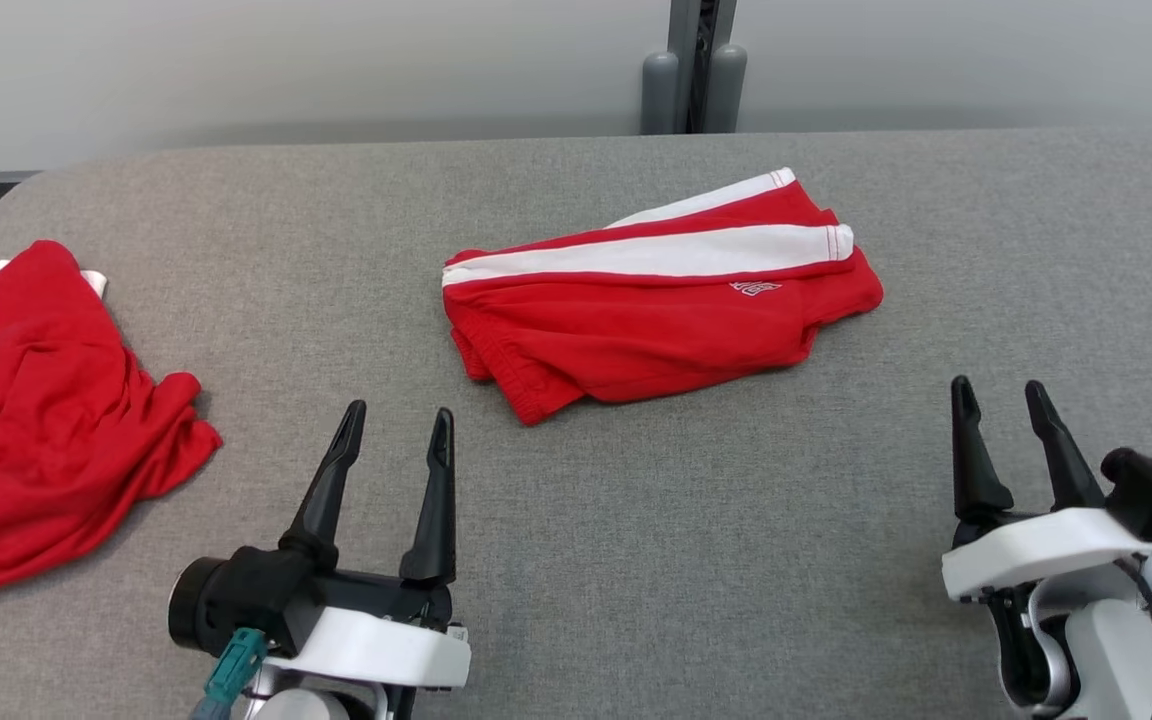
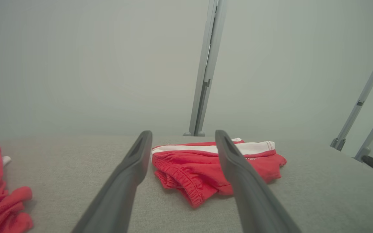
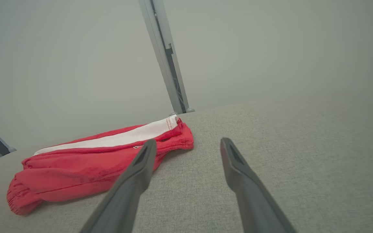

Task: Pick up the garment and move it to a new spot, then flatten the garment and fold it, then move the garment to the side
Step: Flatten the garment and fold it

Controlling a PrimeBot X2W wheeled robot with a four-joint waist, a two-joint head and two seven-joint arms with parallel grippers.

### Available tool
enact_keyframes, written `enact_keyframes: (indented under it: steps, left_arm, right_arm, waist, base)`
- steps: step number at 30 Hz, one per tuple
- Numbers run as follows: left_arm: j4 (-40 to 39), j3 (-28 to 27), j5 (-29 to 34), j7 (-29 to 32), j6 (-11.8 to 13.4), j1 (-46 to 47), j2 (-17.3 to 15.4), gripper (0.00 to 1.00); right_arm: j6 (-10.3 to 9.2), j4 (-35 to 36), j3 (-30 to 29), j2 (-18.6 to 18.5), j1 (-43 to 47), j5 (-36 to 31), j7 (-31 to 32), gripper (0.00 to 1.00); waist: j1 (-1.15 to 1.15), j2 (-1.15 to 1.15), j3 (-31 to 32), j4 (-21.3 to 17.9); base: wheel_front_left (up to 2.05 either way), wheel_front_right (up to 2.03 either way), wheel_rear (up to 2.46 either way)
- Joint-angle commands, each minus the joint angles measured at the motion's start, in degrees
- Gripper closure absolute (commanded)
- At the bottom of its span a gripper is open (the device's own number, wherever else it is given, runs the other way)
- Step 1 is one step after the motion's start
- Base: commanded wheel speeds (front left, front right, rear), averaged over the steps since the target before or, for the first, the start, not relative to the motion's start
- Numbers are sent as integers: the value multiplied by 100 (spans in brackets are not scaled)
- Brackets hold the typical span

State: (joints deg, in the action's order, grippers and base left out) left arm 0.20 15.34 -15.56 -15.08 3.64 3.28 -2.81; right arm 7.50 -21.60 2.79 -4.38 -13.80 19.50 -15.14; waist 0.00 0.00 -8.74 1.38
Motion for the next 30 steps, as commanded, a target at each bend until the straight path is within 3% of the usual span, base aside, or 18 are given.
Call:
enact_keyframes:
  steps: [1,6,18,30]
  left_arm:
    - [-39,33,70,-6,-17,138,-18,0]
    - [-42,169,137,-6,-69,345,-19,0]
    - [-19,433,73,-6,-110,884,-18,0]
    - [-26,589,-60,-6,-40,1157,-18,0]
  right_arm:
    - [-1,-180,7,-106,-231,138,-6,0]
    - [-1,-1067,15,-252,-1065,646,-5,0]
    - [-1,-3267,566,-749,-3144,1041,191,0]
    - [2,-4106,1447,-833,-3677,1458,426,0]
  waist:
    - [0,0,-152,68]
    - [0,0,-546,212]
    - [0,0,-1330,626]
    - [0,0,-1642,965]
  base:
    - [0,0,0]
    - [0,0,0]
    - [0,0,0]
    - [0,0,0]
